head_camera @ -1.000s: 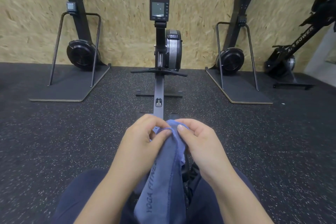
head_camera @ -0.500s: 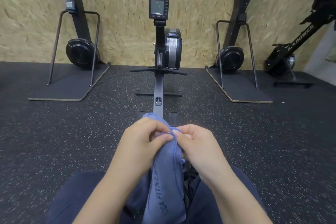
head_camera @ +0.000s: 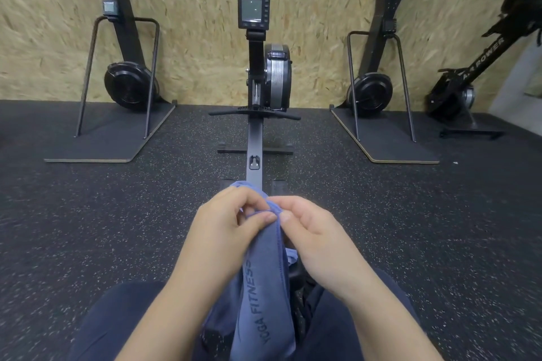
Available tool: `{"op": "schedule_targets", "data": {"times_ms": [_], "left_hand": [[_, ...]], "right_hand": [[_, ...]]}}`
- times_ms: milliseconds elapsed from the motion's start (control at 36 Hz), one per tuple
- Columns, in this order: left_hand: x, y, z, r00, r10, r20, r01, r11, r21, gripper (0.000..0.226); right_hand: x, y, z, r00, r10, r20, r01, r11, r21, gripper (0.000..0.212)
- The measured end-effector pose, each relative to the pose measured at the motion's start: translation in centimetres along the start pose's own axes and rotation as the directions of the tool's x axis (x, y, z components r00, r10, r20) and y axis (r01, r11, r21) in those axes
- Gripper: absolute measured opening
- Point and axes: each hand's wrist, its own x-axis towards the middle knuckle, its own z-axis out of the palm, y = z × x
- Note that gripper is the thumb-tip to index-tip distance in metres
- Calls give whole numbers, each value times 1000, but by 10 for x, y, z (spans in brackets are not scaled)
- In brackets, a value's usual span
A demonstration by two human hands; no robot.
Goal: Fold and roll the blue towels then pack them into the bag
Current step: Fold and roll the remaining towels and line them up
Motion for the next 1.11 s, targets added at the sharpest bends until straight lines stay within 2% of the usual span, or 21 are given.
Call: {"op": "schedule_targets", "data": {"times_ms": [167,306,417,528,611,750,917,1028,1111], "left_hand": [[1,1,-2,1000,2,7,-2,1000,20,26],[4,1,-4,998,-62,10,62,998,-29,20],[5,-1,-4,998,-62,24,63,997,-45,15],[5,-10,-2,995,86,59,-89,995,51,32],[1,-13,4,975,176,135,-193,973,126,24],[-4,-27,15,972,106,208,-143,974,173,33],[-4,-43,18,960,41,278,-108,967,232,35],[-4,-55,21,936,6,351,-123,943,310,37],[-3,-64,24,926,-56,374,-114,901,418,36]], "right_hand": [[-1,-2,0,1000,-8,15,9,997,-80,30],[0,-1,0,997,12,78,-14,1000,28,21],[1,-1,-4,999,-13,53,11,999,38,25],[2,3,-9,998,-37,-48,37,999,-2,22],[4,8,-12,987,-45,-151,44,999,-10,18],[6,12,-15,971,-54,-232,55,998,0,16],[7,10,-20,958,-83,-274,113,989,93,20],[9,13,-21,934,-99,-344,136,987,86,22],[14,20,-21,914,-58,-402,127,981,147,22]]}}
